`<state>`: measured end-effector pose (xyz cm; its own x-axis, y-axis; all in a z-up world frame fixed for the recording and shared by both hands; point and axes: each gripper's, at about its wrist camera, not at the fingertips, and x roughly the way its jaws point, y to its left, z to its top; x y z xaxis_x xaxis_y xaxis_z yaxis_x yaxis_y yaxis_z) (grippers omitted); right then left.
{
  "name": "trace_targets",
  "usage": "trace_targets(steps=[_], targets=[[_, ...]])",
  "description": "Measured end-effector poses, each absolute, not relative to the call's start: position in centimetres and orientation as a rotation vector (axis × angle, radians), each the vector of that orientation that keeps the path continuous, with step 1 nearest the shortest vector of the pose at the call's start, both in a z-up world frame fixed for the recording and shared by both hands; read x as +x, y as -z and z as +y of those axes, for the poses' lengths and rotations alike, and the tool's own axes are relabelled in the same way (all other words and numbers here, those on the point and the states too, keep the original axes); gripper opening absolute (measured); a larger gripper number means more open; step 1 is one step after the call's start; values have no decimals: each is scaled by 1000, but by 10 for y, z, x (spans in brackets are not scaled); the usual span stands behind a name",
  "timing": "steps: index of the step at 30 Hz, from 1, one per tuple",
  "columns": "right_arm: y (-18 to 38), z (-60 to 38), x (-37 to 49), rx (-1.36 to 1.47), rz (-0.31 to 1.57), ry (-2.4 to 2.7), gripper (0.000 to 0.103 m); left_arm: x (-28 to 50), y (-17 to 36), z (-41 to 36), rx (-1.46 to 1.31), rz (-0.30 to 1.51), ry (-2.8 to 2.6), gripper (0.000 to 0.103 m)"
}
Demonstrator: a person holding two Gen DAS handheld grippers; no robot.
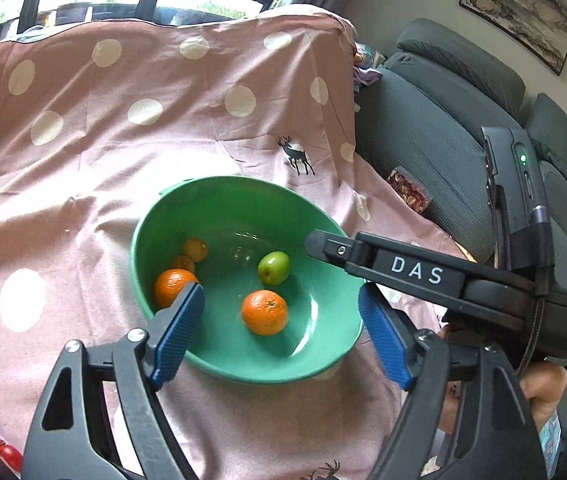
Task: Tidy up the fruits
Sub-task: 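Move the right tool back toward the yellow-green apple on the cloth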
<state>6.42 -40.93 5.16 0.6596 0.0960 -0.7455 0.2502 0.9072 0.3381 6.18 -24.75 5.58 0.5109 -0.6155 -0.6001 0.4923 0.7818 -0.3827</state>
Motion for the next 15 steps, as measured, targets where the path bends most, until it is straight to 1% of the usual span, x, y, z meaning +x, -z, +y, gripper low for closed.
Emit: trace_targets(steps=[1, 2, 3, 4, 5, 7, 8, 15], targets=[[-54, -407, 63, 429, 845, 94, 59, 60, -58, -240, -183, 780, 656, 86], [-56, -405, 63, 422, 837, 95, 62, 57, -60, -232, -189, 772, 638, 88], [-58, -403, 62, 414, 828, 98, 65, 55, -63, -223, -191, 761, 613, 89], [-60, -401, 62, 406, 818, 102, 70, 52, -65, -214, -190, 753, 580, 89], [-62, -398, 61, 397, 809, 107, 72, 50, -68, -204, -191, 744, 545, 89], [-66, -393, 60, 377, 798, 115, 72, 45, -71, -182, -196, 724, 472, 94], [-67, -390, 60, 369, 793, 116, 72, 43, -73, -170, -200, 716, 428, 100], [-71, -366, 61, 309, 785, 99, 74, 31, -72, -80, -213, 685, 190, 101]])
